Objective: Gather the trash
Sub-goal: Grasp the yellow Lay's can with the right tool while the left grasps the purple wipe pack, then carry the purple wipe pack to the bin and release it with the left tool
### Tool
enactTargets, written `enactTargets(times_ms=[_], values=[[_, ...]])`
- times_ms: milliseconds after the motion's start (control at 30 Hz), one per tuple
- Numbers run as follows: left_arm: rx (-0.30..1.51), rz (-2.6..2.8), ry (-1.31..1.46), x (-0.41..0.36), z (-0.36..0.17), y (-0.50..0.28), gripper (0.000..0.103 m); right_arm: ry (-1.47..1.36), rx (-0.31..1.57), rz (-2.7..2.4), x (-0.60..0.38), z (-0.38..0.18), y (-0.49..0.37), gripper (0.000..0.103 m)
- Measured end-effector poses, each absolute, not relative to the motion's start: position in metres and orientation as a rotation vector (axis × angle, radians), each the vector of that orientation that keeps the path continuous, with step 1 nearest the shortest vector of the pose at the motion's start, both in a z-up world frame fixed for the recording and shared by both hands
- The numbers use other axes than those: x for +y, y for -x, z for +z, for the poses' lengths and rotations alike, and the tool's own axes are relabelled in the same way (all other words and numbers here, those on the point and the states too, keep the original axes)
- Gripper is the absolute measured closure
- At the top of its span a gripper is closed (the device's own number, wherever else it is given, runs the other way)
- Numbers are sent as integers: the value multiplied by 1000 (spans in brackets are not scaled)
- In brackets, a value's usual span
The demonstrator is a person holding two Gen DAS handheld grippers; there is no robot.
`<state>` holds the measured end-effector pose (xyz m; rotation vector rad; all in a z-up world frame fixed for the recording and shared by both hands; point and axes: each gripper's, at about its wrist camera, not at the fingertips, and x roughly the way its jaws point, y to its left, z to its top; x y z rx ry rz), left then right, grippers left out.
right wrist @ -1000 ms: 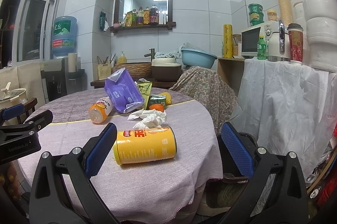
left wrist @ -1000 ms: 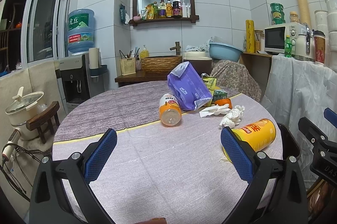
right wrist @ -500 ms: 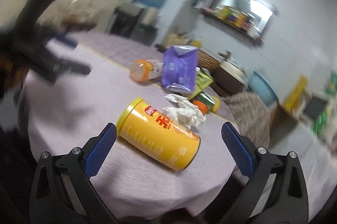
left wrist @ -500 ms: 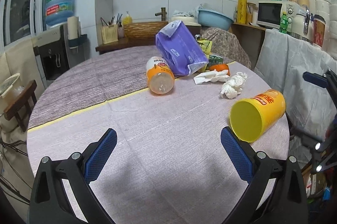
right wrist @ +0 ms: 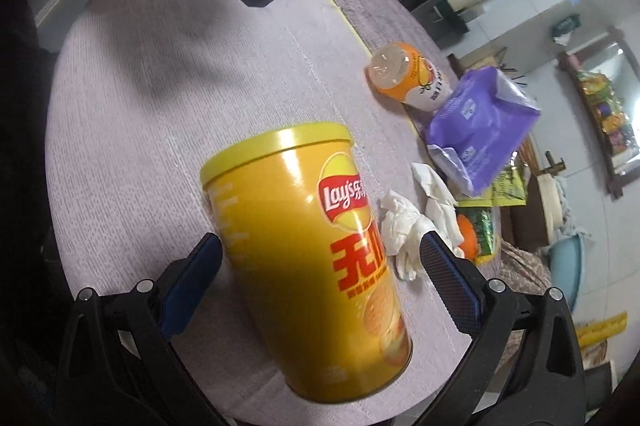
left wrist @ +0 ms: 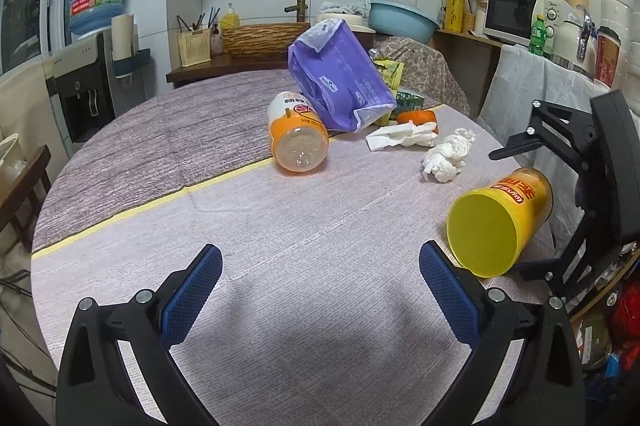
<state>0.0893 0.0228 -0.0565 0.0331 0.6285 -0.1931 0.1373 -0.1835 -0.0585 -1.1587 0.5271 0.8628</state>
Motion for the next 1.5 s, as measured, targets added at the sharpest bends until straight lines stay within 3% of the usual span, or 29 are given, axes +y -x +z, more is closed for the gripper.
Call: enactTargets(times_ms=[100, 167, 500, 867, 1067, 1100, 1367, 1500], values=[[635, -202, -39, 23, -57, -95, 5, 1157, 572, 888, -182, -57, -147, 15], [649, -219, -46, 22, -57, -101, 5, 1160, 600, 894, -180, -57, -150, 31], [703, -333, -3, 28, -41, -158, 5, 915, 655, 752, -187, -44, -165, 32], [668, -409, -48, 19, 9, -292, 6, 518, 607, 655, -217, -23, -168, 33], [708, -443, -144, 2, 3, -348, 7, 368, 554, 632, -223, -13, -165, 33], [714, -448, -149, 2, 1, -355, 9, 345, 550, 629, -224, -12, -164, 33], [738, -506, -102, 8, -8, -351, 72, 264, 531, 621, -228, -15, -162, 33], [718, -516, -73, 13, -5, -336, 79, 237, 518, 613, -228, -15, -164, 33]])
